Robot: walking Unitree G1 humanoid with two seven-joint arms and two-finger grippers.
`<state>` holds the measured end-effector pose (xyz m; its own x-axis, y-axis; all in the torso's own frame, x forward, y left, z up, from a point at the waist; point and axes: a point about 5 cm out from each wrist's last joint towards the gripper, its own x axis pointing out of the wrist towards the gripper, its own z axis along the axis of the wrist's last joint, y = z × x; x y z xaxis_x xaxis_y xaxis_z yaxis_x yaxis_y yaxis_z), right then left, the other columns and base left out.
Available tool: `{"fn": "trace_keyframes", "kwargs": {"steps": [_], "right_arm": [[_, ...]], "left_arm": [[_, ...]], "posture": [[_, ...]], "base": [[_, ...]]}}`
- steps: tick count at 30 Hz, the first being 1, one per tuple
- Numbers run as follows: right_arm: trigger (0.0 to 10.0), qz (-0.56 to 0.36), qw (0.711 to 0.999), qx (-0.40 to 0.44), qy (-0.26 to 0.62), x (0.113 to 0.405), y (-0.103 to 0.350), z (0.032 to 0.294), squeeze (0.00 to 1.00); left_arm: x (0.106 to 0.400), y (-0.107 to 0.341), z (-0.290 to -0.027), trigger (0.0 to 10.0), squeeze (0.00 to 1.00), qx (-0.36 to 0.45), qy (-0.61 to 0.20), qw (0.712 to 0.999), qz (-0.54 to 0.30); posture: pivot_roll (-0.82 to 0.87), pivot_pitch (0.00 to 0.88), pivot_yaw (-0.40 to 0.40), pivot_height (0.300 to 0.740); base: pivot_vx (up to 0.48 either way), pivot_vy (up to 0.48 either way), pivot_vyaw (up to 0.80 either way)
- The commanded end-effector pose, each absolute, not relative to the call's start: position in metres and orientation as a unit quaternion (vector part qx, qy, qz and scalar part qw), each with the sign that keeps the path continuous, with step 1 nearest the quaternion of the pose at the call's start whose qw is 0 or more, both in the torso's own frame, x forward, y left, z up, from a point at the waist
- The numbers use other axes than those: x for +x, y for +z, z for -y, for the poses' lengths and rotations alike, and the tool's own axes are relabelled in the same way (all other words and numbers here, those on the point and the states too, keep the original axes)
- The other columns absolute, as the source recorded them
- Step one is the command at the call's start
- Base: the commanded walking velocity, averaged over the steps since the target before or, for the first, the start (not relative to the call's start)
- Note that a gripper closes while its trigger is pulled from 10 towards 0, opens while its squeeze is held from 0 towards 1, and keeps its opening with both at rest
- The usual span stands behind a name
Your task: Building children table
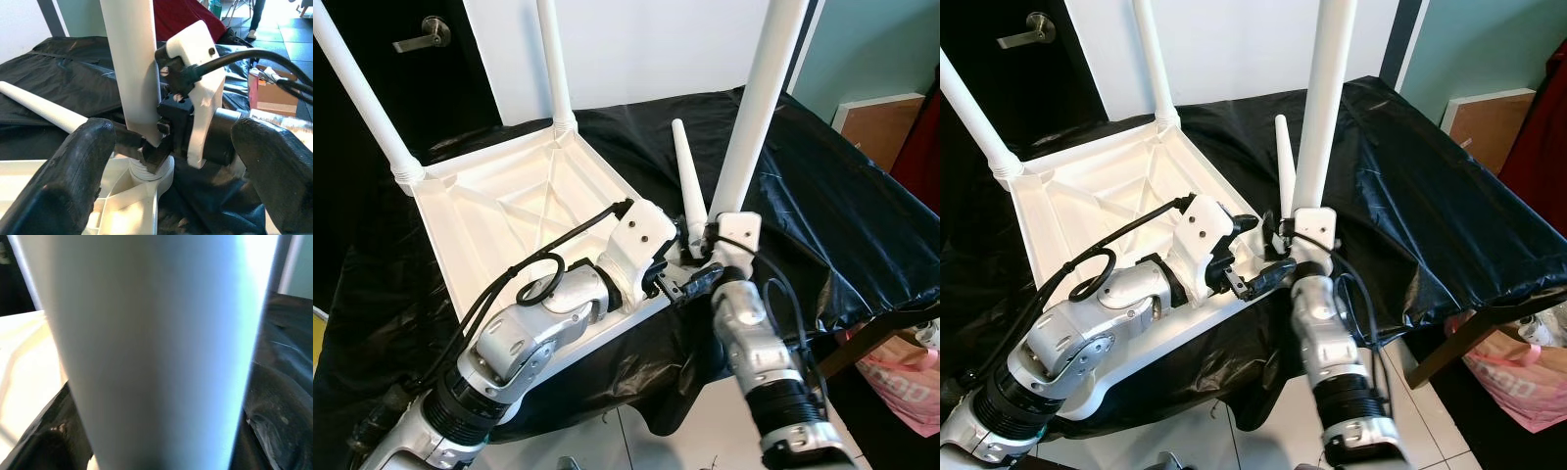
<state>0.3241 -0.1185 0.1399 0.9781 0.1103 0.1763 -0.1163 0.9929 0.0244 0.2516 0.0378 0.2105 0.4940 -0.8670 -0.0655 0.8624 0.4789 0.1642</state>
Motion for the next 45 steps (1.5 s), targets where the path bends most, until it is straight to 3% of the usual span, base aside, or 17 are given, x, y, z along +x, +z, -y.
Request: {"fn": "trace_keyframes", "kwargs": {"steps": [1,2,3,8,20,21,22,23,24,36,38,45], "right_arm": [[10.0,0.086,0.993,0.022,0.074,0.324,0.139,0.117,1.00],[10.0,0.086,0.993,0.022,0.074,0.324,0.139,0.117,1.00],[10.0,0.091,0.989,-0.002,0.114,0.325,0.139,0.125,0.00],[10.0,0.070,0.975,-0.023,0.211,0.326,0.134,0.135,0.00],[10.0,0.029,0.954,-0.085,0.286,0.336,0.125,0.152,0.00],[9.0,0.024,0.953,-0.089,0.290,0.337,0.124,0.153,0.00],[4.5,0.018,0.949,-0.097,0.299,0.339,0.123,0.156,0.00],[4.5,0.018,0.949,-0.097,0.299,0.339,0.123,0.156,0.00],[0.0,0.013,0.948,-0.098,0.302,0.341,0.122,0.157,0.00],[0.0,-0.014,0.941,-0.123,0.314,0.337,0.107,0.163,0.00],[10.0,-0.023,0.945,-0.114,0.305,0.336,0.102,0.166,0.00],[10.0,-0.027,0.955,-0.096,0.278,0.335,0.098,0.168,0.00]], "left_arm": [[0.246,0.210,-0.034,10.0,0.00,0.097,-0.573,0.814,0.009],[0.246,0.210,-0.034,10.0,0.00,0.097,-0.573,0.814,0.009],[0.247,0.211,-0.034,10.0,0.00,0.097,-0.572,0.815,0.010],[0.248,0.211,-0.033,10.0,0.00,0.097,-0.572,0.814,0.011],[0.247,0.207,-0.032,10.0,0.00,0.102,-0.582,0.807,0.003],[0.247,0.206,-0.032,10.0,0.00,0.104,-0.584,0.805,0.002],[0.247,0.205,-0.031,10.0,0.00,0.104,-0.588,0.802,0.000],[0.247,0.205,-0.031,10.0,0.00,0.104,-0.588,0.802,0.000],[0.247,0.205,-0.030,10.0,0.00,0.106,-0.592,0.799,-0.001],[0.246,0.205,-0.031,10.0,0.00,0.110,-0.596,0.795,-0.003],[0.245,0.204,-0.030,10.0,0.00,0.105,-0.595,0.797,-0.003],[0.245,0.204,-0.030,10.0,0.00,0.103,-0.592,0.799,-0.003]], "posture": [[-0.08,0.000,0.009,0.740],[-0.08,0.000,0.009,0.740],[-0.08,0.000,0.012,0.740],[-0.08,0.001,0.014,0.740],[-0.09,0.000,0.024,0.740],[-0.10,0.000,0.030,0.740],[-0.10,0.000,0.035,0.740],[-0.10,0.000,0.035,0.740],[-0.10,0.000,0.038,0.740],[-0.09,0.000,0.045,0.740],[-0.10,0.000,0.038,0.740],[-0.10,0.000,0.031,0.740]], "base": [[0.000,0.000,0.00],[0.000,0.000,0.00],[0.000,0.000,0.00],[0.000,0.000,0.00],[0.000,0.000,0.00],[0.000,0.000,0.00],[0.000,0.000,0.00],[0.000,0.000,0.00],[0.000,0.000,0.00],[0.000,0.000,0.00],[0.000,0.000,0.00],[0.000,0.000,0.00]]}}
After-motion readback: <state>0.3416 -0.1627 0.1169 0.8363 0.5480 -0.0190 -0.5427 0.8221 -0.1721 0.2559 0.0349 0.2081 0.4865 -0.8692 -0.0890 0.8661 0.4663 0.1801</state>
